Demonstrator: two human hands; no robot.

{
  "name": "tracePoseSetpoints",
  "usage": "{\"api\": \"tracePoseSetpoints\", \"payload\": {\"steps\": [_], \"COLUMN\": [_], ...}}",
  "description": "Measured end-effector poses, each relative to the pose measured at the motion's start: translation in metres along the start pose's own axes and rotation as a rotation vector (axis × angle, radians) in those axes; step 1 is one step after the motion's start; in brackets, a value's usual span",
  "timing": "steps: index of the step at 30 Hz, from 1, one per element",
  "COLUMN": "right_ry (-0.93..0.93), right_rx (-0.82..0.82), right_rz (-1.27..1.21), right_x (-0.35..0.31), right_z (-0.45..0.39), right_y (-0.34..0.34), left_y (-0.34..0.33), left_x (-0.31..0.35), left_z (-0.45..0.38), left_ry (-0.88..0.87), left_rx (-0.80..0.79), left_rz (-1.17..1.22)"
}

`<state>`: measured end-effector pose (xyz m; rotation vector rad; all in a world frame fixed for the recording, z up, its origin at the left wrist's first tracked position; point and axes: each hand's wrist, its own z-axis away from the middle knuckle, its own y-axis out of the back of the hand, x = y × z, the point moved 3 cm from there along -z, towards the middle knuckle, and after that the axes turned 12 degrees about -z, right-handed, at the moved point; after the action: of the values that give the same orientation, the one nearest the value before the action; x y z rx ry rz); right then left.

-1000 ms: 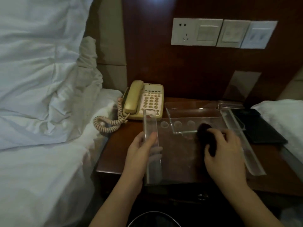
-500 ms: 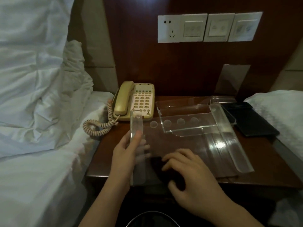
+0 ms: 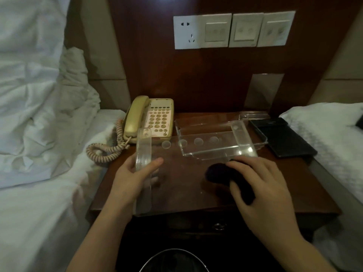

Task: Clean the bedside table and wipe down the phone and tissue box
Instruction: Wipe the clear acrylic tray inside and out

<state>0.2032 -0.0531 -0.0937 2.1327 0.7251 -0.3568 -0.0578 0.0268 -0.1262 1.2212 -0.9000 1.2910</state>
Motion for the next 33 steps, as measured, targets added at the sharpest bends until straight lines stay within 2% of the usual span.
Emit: {"api": "tracePoseSetpoints", "payload": {"steps": [2,6,8,10,14,19,21,24,26,28,31,33], "right_ry": [-0.084,-0.482,-0.486,-0.488,-0.537,-0.561,-0.568,-0.573,-0.573,-0.565,-0.561,-0.571], "right_rx": [0.0,-0.142,-0.171,-0.125,-0.065,-0.037,-0.032,-0.035,-0.051,-0.046,-0.036,-0.038], "right_rz": [0.05,-0.063,-0.001,0.0,-0.092,-0.198,-0.215,-0.232,-0.216,-0.214,-0.199,-0.195], "right_x": [0.004,0.011,0.013,0.012,0.007,0.003,-0.001,-0.004,-0.005,-0.007,-0.008,-0.007], "right_z": [-0.007,-0.015,-0.018,-0.02,-0.015,-0.008,-0.004,-0.001,-0.001,-0.002,-0.002,-0.001], "right_y": [-0.001,0.004,0.006,0.008,0.01,0.016,0.016,0.014,0.012,0.01,0.009,0.009], "left_y": [-0.001,-0.008,-0.01,-0.011,-0.007,-0.004,-0.007,-0.03,-0.053,-0.073,-0.095,-0.104], "left_x": [0.0,0.003,0.006,0.008,0.012,0.027,0.031,0.047,0.051,0.036,-0.004,-0.024], "left_z": [-0.003,-0.002,0.003,0.009,0.017,0.024,0.036,0.084,0.114,0.126,0.125,0.124], "left_ry": [0.01,0.0,0.012,0.024,-0.038,-0.082,-0.104,-0.364,-0.448,-0.258,0.188,0.443], "left_rx": [0.011,0.011,0.024,0.045,0.124,0.148,0.219,0.439,0.334,0.082,-0.255,-0.353], "left_rz": [0.005,-0.006,-0.022,-0.097,-0.431,-0.727,-0.835,-0.9,-0.783,-0.677,-0.616,-0.392]}}
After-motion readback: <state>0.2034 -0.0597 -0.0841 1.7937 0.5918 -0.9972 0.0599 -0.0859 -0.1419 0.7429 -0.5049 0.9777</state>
